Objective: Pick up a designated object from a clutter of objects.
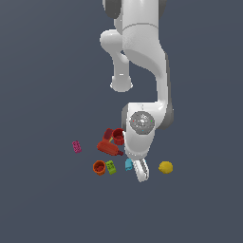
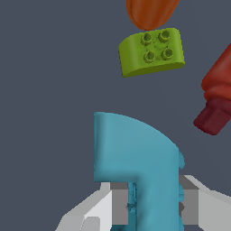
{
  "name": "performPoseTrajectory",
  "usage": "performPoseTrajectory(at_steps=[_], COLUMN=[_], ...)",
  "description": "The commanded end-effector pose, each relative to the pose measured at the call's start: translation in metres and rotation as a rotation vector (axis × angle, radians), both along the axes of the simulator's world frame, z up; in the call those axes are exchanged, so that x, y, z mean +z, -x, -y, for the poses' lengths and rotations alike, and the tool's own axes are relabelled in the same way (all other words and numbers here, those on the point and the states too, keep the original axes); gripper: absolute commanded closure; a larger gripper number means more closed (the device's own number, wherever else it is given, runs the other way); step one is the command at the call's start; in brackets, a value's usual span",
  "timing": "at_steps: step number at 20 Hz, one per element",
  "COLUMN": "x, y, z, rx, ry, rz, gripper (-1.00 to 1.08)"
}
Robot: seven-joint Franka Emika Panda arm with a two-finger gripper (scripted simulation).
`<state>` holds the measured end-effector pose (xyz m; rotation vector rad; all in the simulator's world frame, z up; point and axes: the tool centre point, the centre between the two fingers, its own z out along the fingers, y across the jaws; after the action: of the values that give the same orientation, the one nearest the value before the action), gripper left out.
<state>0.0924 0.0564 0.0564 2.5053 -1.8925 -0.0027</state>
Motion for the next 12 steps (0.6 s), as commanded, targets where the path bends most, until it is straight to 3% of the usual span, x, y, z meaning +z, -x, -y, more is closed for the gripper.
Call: performPoseTrajectory(at_steps=[1, 12], x=[0.017, 0.118], y=[0.006, 0.044], z=[-0.006, -0.039], rx=[0.0, 0.0], ry=[-0.001, -0.001], rz=[0.002, 0.002], gripper=[1.08, 1.08])
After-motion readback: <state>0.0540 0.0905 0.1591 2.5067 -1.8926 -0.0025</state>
